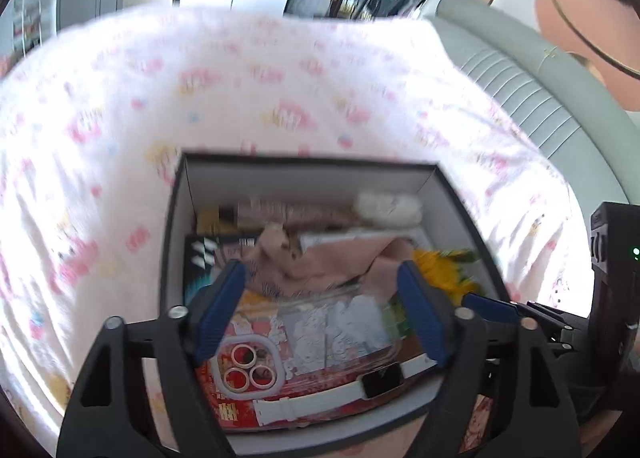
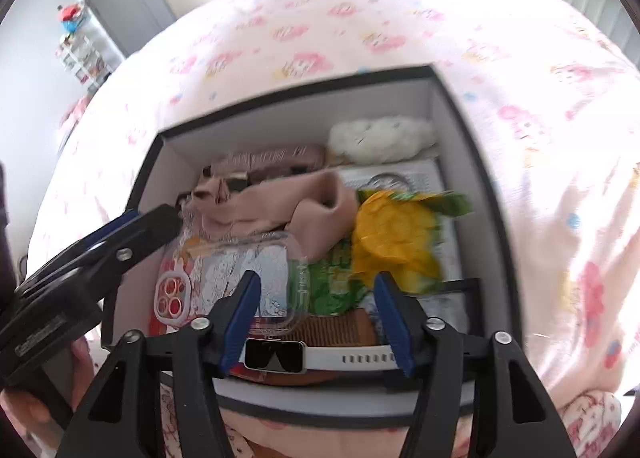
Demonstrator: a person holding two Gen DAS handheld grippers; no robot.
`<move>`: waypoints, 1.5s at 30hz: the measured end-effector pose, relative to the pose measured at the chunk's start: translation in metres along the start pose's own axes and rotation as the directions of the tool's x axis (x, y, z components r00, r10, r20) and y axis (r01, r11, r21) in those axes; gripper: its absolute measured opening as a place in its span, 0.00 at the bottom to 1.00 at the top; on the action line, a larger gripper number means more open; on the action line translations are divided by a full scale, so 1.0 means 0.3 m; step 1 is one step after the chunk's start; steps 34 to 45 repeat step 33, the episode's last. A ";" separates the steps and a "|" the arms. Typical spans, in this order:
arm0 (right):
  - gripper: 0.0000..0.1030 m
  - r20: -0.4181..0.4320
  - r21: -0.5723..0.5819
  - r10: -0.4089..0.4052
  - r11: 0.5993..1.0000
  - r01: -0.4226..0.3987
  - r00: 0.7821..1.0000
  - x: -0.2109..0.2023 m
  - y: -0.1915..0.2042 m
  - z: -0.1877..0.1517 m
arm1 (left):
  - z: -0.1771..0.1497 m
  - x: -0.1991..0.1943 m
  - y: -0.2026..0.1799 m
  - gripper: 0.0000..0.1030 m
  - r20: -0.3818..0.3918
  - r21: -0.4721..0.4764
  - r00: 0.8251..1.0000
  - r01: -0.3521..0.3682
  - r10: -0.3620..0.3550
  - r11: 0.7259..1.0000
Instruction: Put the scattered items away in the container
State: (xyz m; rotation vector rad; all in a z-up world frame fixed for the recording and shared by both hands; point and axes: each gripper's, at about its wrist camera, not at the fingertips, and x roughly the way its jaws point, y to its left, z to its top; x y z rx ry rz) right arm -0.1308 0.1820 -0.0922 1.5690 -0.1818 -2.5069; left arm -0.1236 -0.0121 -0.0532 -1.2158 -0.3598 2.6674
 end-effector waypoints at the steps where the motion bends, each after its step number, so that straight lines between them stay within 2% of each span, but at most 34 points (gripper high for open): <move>1: 0.59 0.024 0.003 -0.007 1.000 0.007 1.000 -0.037 -0.005 0.000 | 0.002 -0.045 -0.020 0.93 0.040 0.014 0.999 -0.021 0.020 1.000; 2: 0.60 0.046 0.004 -0.016 1.000 0.016 0.999 -0.075 -0.005 -0.003 | 0.003 -0.093 -0.039 1.00 0.078 0.025 0.996 -0.048 0.045 0.999; 4: 0.61 0.094 -0.006 -0.040 0.999 0.041 0.995 -0.150 -0.009 0.003 | 0.004 -0.193 -0.069 0.99 0.158 0.038 0.982 -0.109 0.101 0.993; 6: 0.63 0.156 -0.023 -0.070 0.997 0.074 0.985 -0.236 0.002 -0.003 | 0.007 -0.281 -0.093 0.99 0.202 0.048 0.970 -0.144 0.131 0.988; 8: 0.75 0.219 -0.037 -0.088 0.995 0.098 0.972 -0.313 0.015 -0.014 | 0.004 -0.356 -0.109 0.99 0.218 0.048 0.967 -0.145 0.131 0.988; 11: 0.76 0.283 -0.046 -0.089 0.993 0.106 0.955 -0.412 0.026 -0.043 | -0.021 -0.451 -0.126 0.99 0.241 0.018 0.961 -0.145 0.136 0.989; 13: 0.76 0.307 -0.045 -0.092 0.993 0.111 0.947 -0.459 0.029 -0.070 | -0.042 -0.494 -0.130 0.99 0.234 -0.005 0.958 -0.168 0.164 0.986; 18: 0.76 0.334 -0.011 -0.080 0.996 0.089 0.939 -0.517 0.025 -0.149 | -0.131 -0.513 -0.162 0.99 0.205 -0.010 0.947 -0.250 0.246 0.968; 23: 0.76 0.328 -0.025 -0.075 0.996 0.088 0.942 -0.516 0.017 -0.219 | -0.203 -0.528 -0.175 0.99 0.180 -0.021 0.947 -0.266 0.265 0.964; 27: 0.76 0.312 -0.026 -0.073 0.996 0.085 0.947 -0.512 0.001 -0.251 | -0.248 -0.511 -0.188 0.99 0.157 0.023 0.943 -0.301 0.294 0.953; 31: 0.76 0.305 -0.020 -0.071 0.997 0.080 0.950 -0.508 -0.015 -0.265 | -0.259 -0.506 -0.190 0.99 0.138 0.022 0.951 -0.284 0.278 0.959; 45: 0.76 0.303 -0.019 -0.071 0.997 0.081 0.950 -0.503 -0.018 -0.266 | -0.262 -0.500 -0.198 0.99 0.134 0.025 0.951 -0.284 0.279 0.958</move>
